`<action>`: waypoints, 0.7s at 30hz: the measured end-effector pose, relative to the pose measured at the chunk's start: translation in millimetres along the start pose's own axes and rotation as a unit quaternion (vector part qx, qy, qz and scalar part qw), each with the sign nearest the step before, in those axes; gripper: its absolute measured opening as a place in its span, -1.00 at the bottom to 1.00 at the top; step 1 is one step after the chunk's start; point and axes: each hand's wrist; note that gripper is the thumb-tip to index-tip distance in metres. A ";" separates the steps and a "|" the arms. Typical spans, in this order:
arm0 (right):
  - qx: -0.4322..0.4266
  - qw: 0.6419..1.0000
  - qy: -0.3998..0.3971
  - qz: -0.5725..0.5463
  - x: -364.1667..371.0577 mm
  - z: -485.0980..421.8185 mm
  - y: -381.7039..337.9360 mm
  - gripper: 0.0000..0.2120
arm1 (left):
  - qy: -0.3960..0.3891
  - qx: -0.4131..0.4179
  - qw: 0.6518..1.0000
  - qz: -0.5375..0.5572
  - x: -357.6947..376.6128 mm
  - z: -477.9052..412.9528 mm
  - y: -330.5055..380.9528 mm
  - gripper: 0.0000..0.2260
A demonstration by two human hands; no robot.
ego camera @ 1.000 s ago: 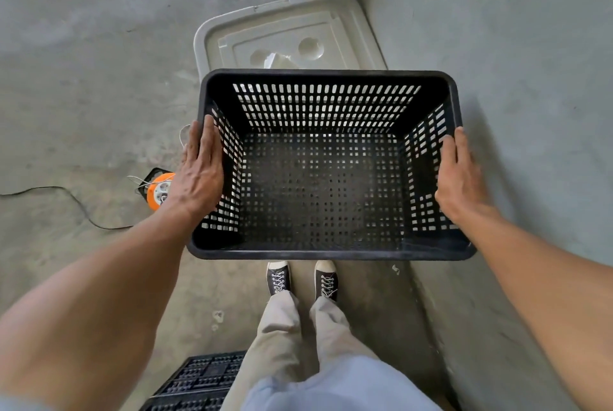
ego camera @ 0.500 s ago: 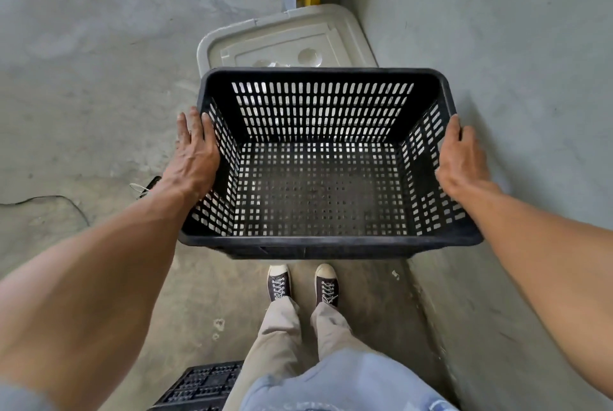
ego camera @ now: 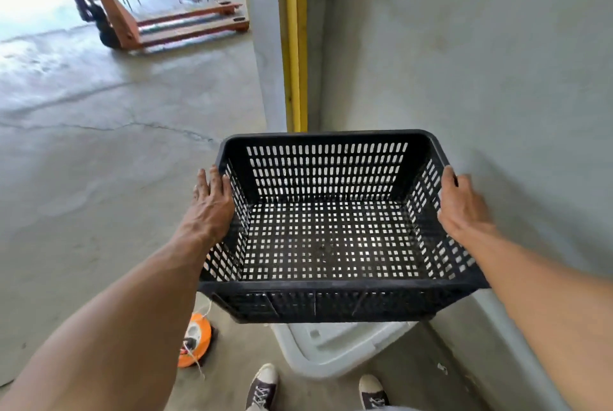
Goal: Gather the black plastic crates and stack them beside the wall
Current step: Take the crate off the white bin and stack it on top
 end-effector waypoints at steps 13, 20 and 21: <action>0.247 0.968 0.016 0.030 -43.2 191.8 -69.9 -0.31 | 0.021 0.217 0.976 -0.019 -53.8 -31.1 -58.9 -0.30; 0.330 0.939 0.084 0.050 -80.5 311.8 -93.1 -0.33 | 0.083 0.302 0.948 -0.057 -88.4 14.6 -66.5 -0.22; 0.339 0.934 0.096 0.051 -85.2 330.1 -99.3 -0.33 | 0.092 0.309 0.944 -0.065 -94.1 25.1 -70.8 -0.22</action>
Point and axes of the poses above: each hand's wrist, its own z-axis away from the middle knuckle, its own x-axis out of the palm, y = z × x, and after that the axes turned 6 degrees about x, right-handed
